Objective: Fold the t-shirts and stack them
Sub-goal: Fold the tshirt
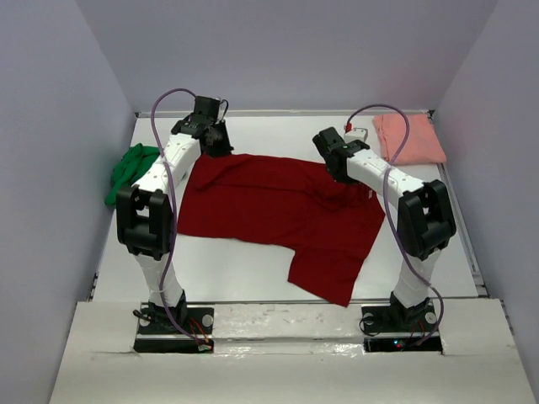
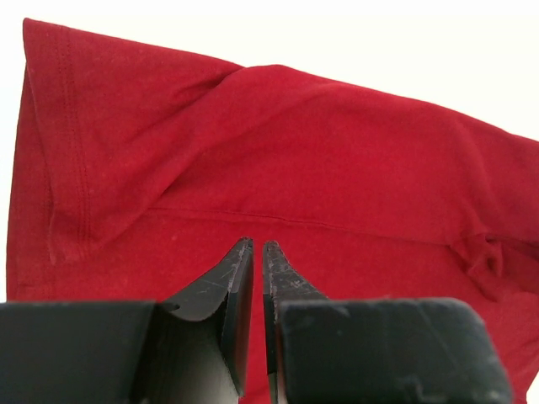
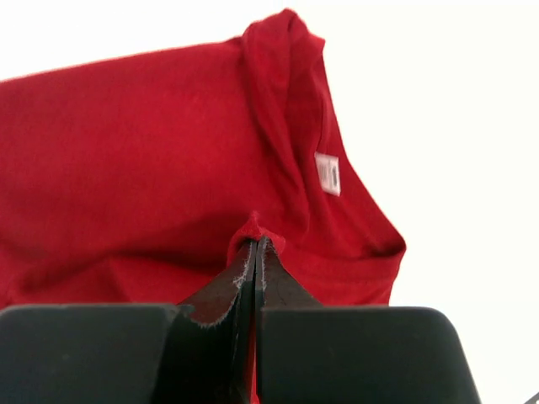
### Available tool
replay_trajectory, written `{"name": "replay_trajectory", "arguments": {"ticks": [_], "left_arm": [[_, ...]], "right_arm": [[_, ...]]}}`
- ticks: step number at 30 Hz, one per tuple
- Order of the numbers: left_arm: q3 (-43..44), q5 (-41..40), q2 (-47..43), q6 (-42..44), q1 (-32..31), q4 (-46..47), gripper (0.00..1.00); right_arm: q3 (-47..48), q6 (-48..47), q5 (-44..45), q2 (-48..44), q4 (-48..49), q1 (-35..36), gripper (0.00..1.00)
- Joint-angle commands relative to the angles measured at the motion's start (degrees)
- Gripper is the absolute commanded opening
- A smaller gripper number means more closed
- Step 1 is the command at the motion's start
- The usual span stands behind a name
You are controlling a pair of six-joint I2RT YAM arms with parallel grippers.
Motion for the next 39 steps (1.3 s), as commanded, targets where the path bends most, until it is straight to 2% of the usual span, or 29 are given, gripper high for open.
{"name": "replay_trajectory", "arguments": {"ticks": [1,7,14,15,16,17,18,20,23,24,27,28,32,39], "left_arm": [[-0.63,0.69,-2.9,1.42,-0.42,0.42,0.2],[-0.98,0.61,-2.81,1.6,-0.51,0.42,0.2],[-0.81,-0.01,-1.41,1.42,-0.68,0.25,0.2],[-0.81,-0.1,-1.06,1.42,-0.6,0.25,0.2],[-0.89,-0.19,-0.36,1.42,-0.59,0.25,0.2],[-0.89,-0.36,0.08,1.33,-0.59,-0.01,0.2],[-0.89,-0.54,0.87,1.25,-0.68,-0.1,0.2],[-1.07,-0.8,1.41,1.16,-0.6,-0.11,0.2],[-1.42,-0.8,2.28,0.9,-0.68,0.33,0.2],[-1.42,-0.98,2.9,0.81,-0.68,0.42,0.2],[-1.34,-0.8,3.43,0.72,-0.68,0.33,0.2],[-1.33,-0.98,3.43,0.63,-0.77,0.25,0.2],[-0.63,-1.16,3.08,0.37,-0.86,-0.19,0.2],[0.34,-1.86,2.02,0.19,-1.03,-0.98,0.2]], "right_arm": [[5.22,-2.77,1.56,2.32,0.24,-3.22,0.0],[10.5,-7.68,-3.36,8.21,2.17,-7.27,0.0],[19.82,-12.61,-6.18,15.42,2.18,-8.41,0.0],[20.43,-12.88,-6.35,15.6,2.09,-8.41,0.03],[20.88,-13.15,-8.44,15.61,2.17,-8.41,0.11],[20.62,-13.06,-8.99,15.26,2.26,-8.41,0.24],[20.09,-13.06,-9.51,13.95,2.7,-8.41,0.33],[16.94,-12.97,-9.09,11.49,3.75,-8.41,0.46],[11.59,-14.03,-8.73,5.78,5.25,-7.1,0.59],[10.17,-14.38,-10.9,4.37,5.42,-6.57,0.6],[3.17,-15.08,-16.0,-1.52,7.95,-5.69,0.6],[1.04,-15.0,-20.46,-4.49,8.76,-4.99,0.57],[-7.15,-14.82,-27.44,-9.17,12.89,-2.01,0.52],[-11.2,-13.68,-29.56,-6.02,13.86,-0.15,0.49]]}}
